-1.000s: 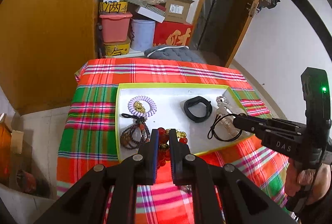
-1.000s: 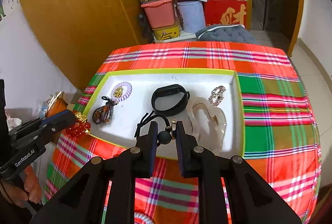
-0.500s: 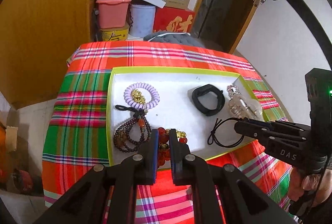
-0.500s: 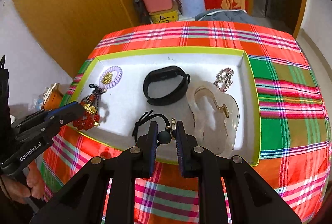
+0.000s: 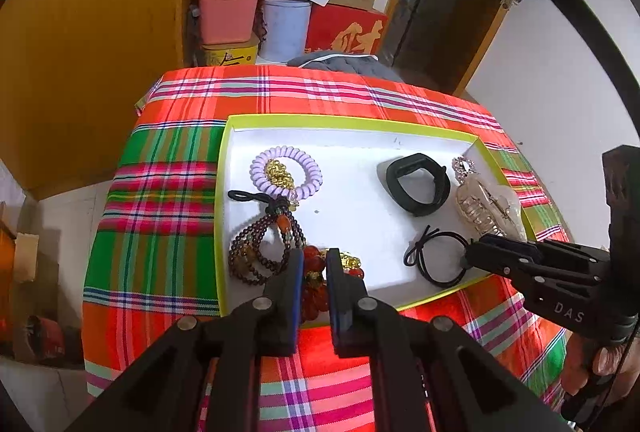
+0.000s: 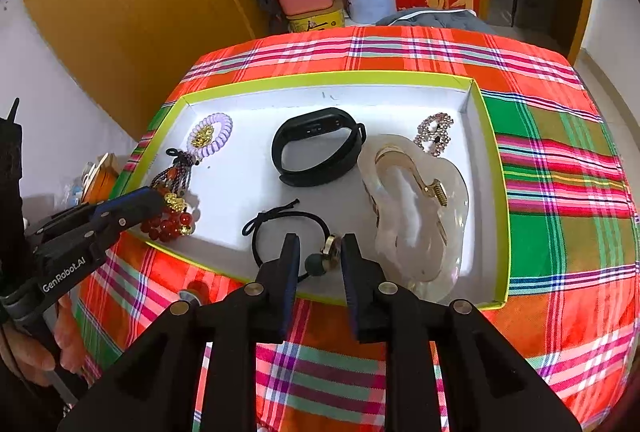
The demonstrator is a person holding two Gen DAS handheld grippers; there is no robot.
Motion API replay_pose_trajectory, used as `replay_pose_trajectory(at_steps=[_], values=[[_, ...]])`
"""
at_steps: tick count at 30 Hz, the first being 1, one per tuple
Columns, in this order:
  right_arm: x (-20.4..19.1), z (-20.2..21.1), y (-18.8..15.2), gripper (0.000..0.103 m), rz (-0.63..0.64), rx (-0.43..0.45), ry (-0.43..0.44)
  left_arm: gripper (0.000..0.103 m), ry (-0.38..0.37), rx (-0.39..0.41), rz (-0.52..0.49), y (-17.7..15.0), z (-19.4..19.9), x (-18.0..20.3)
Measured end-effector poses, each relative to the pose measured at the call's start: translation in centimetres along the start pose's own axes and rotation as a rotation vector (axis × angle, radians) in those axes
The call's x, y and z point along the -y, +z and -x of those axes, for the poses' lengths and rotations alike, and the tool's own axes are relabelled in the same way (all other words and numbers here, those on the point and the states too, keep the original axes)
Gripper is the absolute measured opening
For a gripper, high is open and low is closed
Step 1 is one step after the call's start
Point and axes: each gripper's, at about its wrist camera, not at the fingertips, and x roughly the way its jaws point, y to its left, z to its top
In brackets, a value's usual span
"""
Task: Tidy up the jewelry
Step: 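Open both tools to drop the brooch and hair tie into the box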
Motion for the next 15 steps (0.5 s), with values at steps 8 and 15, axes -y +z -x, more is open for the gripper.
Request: replay_pose_trajectory(at_steps=[8, 15], values=[[-0.6, 2.1, -0.9, 0.032, 0.029, 0.03, 0.003, 0.035, -0.009, 0.042, 0.01, -0.2, 2.2, 0.3], [-0.8, 4.7, -2.7, 0.032, 0.04, 0.051, 0.022, 0.035, -0.009, 0.071, -0.005, -1.8, 5.0, 1.0]])
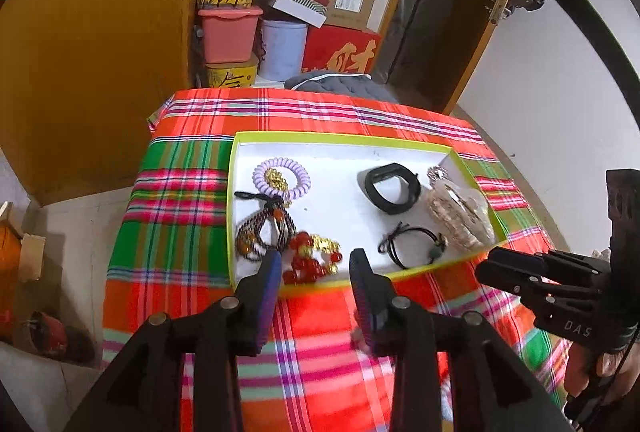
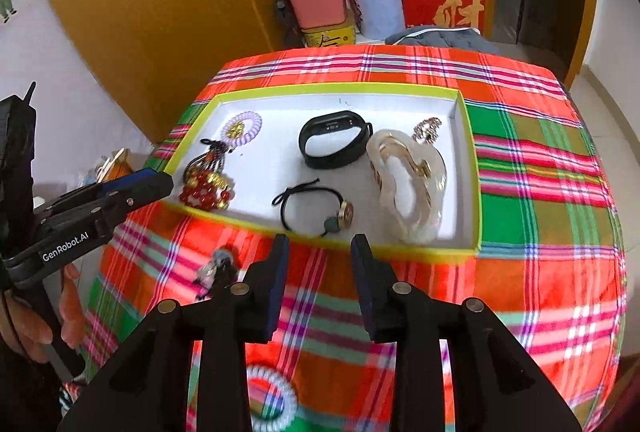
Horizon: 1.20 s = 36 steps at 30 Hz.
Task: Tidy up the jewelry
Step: 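Open both tools to drop the brooch and hair tie into the box, then grasp the white coil hair tie on the table with the right tool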
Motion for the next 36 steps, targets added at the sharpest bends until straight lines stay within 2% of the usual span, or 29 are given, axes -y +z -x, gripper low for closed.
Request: replay_pose_trajectory(at_steps=[10, 18, 36], values=[[0.4, 3.5, -3.8, 0.032, -0.015, 0.018, 0.025, 0.035, 0.017, 0.028, 0.009, -3.8, 4.6, 0.3], [-0.2, 3.9, -7.1, 0.032, -0.011, -0.022, 0.04, 0.035, 0.021, 0.019, 0.027, -6.6, 6.6, 0.4], [-1.6, 1.9, -8.8, 0.032, 0.024, -0.094, 0.035, 0.035, 0.003, 0.004, 0.043, -7.2, 6.2, 0.0]])
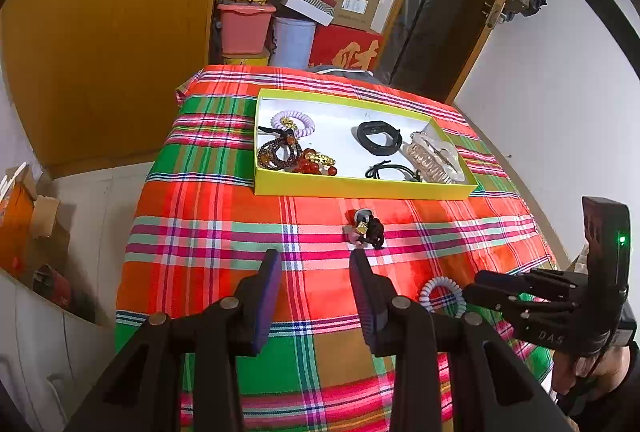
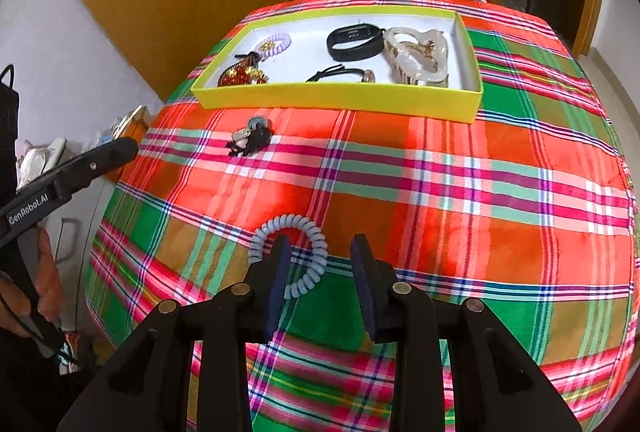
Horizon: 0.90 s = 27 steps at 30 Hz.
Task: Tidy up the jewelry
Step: 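Grasp the white coil hair tie on the table with the right tool, then grasp the black charm keychain with the left tool while the right tool holds the coil tie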
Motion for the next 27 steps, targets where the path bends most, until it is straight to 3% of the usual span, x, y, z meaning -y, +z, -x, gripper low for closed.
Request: replay_pose_trajectory(at_steps=[5, 13, 27], values=[[-0.3, -1.1, -0.2, 0.03, 0.012, -0.029, -0.006, 0.035, -0.001, -0.005, 0.004, 0.2, -0.3, -0.1], [-0.8, -1.9, -0.2, 0.011, 0.053, -0.04, -0.044, 0.035, -0.017, -0.019, -0.004, 0.4, -1.4, 0.3], [0.5, -1.0, 0.7, 0.009, 0.041, 0.007, -0.076, 0.035, -0.048, -0.072, -0.015, 0.9, -4.6, 1.5]])
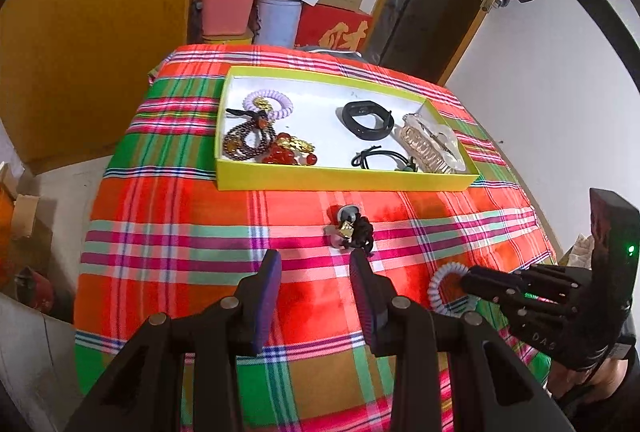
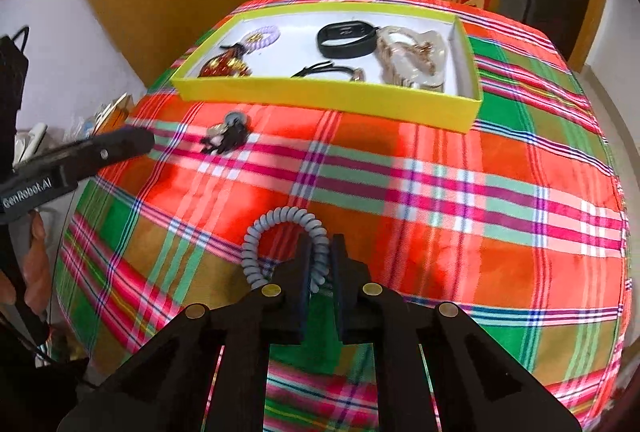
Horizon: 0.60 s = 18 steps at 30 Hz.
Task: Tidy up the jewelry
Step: 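Grasp the black charm keychain with the left tool while the right tool holds the coil tie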
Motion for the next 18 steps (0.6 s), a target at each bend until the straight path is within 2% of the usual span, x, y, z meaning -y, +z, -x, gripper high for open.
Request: replay_pose_trajectory(at_steps=[4, 7, 11, 18], values=[[0.9, 0.4, 0.4, 0.009, -0.023, 0.011, -0.004, 0.036, -0.015, -0.021, -0.011, 0.4, -1.3, 0.7], [1.4, 0.5, 0.5, 0.009, -0.033, 0.016, -0.006, 0.045, -0.026, -0.033, -0.026, 0.6, -2.3, 1.4], [1.9, 0.4, 0.5, 0.009, -0.043, 0.017, -0.006, 0.047, -0.041, -0.047, -0.05, 1.0, -3.5, 2.3], [2.7, 0.2, 0.5, 0.009, -0.056, 0.015, -0.005, 0.048, -0.025, -0.079, -0.065, 1.2, -5.9, 2.8]])
